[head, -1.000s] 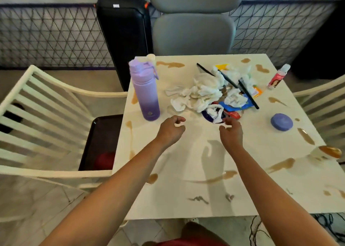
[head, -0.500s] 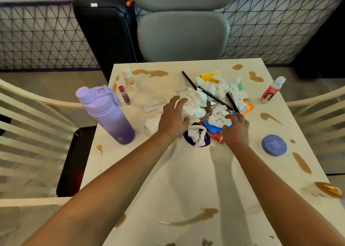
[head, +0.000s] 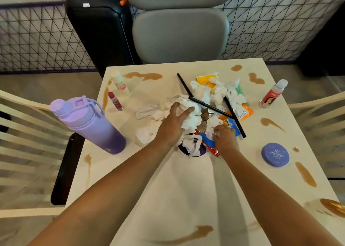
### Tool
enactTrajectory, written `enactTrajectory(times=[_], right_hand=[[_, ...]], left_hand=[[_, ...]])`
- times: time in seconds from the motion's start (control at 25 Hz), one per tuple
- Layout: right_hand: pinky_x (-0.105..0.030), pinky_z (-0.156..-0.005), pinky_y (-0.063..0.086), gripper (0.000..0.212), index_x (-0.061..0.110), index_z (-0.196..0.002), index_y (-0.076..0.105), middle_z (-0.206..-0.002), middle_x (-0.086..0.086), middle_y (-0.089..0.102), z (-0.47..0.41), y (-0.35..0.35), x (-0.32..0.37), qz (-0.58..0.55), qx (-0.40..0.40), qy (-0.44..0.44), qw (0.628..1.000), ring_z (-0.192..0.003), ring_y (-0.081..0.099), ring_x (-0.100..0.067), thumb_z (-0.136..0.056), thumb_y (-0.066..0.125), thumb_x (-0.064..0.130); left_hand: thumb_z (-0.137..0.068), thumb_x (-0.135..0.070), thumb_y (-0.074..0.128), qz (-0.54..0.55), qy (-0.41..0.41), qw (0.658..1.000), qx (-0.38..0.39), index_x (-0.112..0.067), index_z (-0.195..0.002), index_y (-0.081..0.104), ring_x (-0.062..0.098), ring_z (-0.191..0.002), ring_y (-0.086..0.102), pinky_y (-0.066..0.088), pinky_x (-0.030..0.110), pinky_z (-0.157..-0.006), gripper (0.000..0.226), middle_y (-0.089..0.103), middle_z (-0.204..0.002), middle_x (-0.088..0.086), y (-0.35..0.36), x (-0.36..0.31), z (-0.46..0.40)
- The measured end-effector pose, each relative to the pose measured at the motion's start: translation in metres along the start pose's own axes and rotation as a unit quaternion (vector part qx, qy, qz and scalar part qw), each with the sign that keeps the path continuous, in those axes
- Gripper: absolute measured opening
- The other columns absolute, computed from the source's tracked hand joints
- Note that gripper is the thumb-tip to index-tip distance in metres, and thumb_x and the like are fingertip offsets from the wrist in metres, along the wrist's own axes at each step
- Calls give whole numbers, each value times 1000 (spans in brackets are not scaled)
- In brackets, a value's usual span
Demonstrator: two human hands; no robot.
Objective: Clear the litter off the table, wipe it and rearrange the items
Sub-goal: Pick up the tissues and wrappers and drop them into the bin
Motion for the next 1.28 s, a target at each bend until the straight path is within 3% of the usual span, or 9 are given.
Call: enactTrajectory(times=[0.2,0.32,0.4,0.68,0.84,1.0,1.08,1.16,1.28], right_hand=[[-41,-101,39,59,14,-140,32,-135,-15,42,4,14,-5,-33,67,27,997,-123,41,-34,-87,60,14],[-33,-96,38,40,11,-131,47,-134,-12,44,5,15,-2,20,72,13,997,-124,40,-31,-91,53,11],[-30,-91,38,30,4,-120,57,-129,-15,47,5,10,-3,-19,47,19,999,-118,45,-32,-91,51,5],[-16,-88,31,22,-4,-108,61,-123,-19,42,48,-16,14,-139,-100,1,985,-109,50,-28,-90,51,2],[-15,-87,32,17,-4,-101,64,-115,-21,47,96,-21,55,-211,-151,-55,964,-105,49,-25,-86,58,0],[-14,-80,36,11,-2,-91,66,-103,-21,51,139,-10,100,-242,-182,-141,943,-92,45,-9,-80,63,-3],[-21,-77,43,13,0,-91,67,-99,-15,51,155,-2,111,-261,-187,-145,936,-90,42,1,-79,64,-2],[-29,-70,49,15,3,-93,67,-100,-6,48,173,12,124,-299,-170,-118,931,-89,47,-4,-78,63,3],[-9,-61,43,16,4,-96,65,-101,-2,47,205,37,152,-364,-124,-67,921,-81,54,-3,-81,61,2]], left_hand=[[-76,17,50,114,41,987,-107,-28,-130,52,18,-85,52,47,23,-71,70,21,-147,9,-22,6,24],[-75,17,52,195,35,969,-144,-15,-114,65,16,-98,54,35,3,-82,52,45,-128,6,-27,17,38],[-75,16,54,254,13,953,-164,-14,-111,67,14,-107,53,34,0,-88,47,54,-115,0,-31,25,46],[-84,6,57,425,-90,878,-201,-21,-105,62,2,-107,54,41,14,-97,35,60,-111,-8,-39,46,84],[-88,0,55,497,-115,828,-232,-20,-104,62,-7,-99,57,45,11,-87,27,62,-107,-11,-50,54,104],[-90,0,54,587,-124,759,-251,-28,-98,62,9,-96,61,49,26,-88,30,65,-101,-8,-59,66,132],[-90,-1,54,625,-138,725,-254,-26,-98,62,13,-94,63,51,31,-88,28,66,-99,-5,-59,76,151],[-89,-2,55,651,-163,694,-261,-27,-97,65,18,-94,64,50,38,-90,28,68,-97,-3,-57,95,180],[-89,-3,56,661,-180,677,-270,-32,-91,71,22,-100,62,48,43,-95,33,69,-99,-3,-60,130,227]])
Point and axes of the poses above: each hand's wrist, its own z-axis away from the middle knuckle, its own y-axis out of the palm, x = y × z, the point moved 9 cm from there along -z, towards the middle knuckle
